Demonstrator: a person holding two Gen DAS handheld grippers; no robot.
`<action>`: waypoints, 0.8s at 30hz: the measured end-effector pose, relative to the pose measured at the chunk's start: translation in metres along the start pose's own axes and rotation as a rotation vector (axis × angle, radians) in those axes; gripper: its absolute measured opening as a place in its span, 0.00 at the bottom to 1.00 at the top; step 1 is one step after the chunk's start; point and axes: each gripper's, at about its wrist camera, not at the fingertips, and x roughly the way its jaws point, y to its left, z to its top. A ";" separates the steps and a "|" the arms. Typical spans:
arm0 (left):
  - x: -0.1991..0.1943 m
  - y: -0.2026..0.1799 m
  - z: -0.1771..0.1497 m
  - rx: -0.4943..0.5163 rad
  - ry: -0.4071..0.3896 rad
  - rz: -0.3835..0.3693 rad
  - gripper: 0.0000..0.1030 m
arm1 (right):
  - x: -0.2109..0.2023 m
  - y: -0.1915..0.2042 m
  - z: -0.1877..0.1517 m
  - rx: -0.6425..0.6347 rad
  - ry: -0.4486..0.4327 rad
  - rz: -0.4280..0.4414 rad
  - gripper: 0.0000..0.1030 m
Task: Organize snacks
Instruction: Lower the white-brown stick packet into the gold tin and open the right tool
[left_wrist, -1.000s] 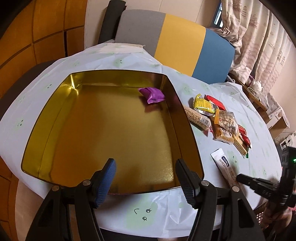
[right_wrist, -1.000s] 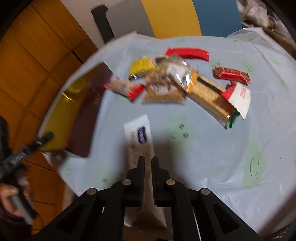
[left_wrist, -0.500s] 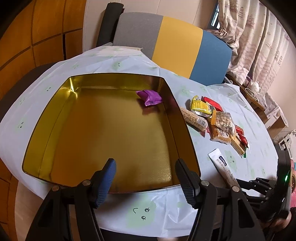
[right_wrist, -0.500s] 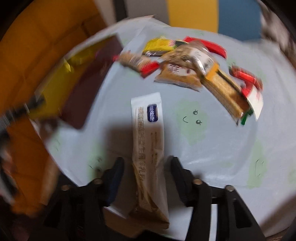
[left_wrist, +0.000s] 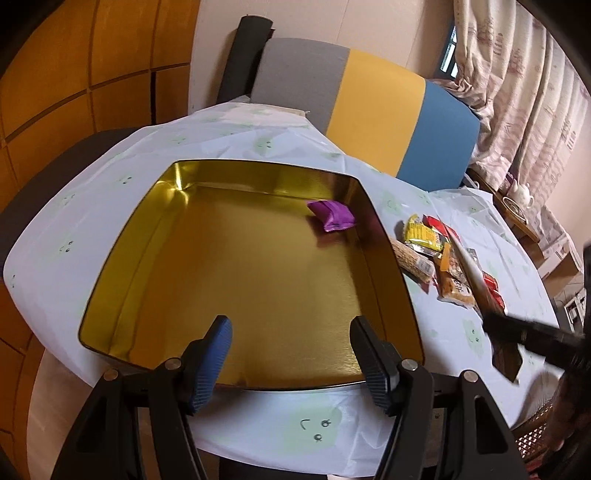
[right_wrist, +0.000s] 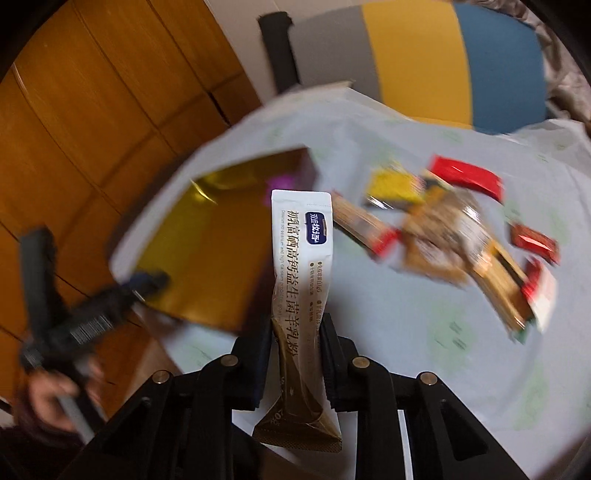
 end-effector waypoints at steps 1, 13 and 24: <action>0.000 0.002 -0.001 -0.004 0.000 0.003 0.65 | 0.006 0.008 0.010 0.006 0.002 0.032 0.24; 0.000 0.022 -0.004 -0.038 0.004 0.033 0.65 | 0.086 0.055 0.054 0.044 0.055 -0.005 0.30; 0.002 0.008 -0.005 0.002 0.009 0.023 0.65 | 0.062 0.045 0.028 -0.009 0.025 -0.051 0.33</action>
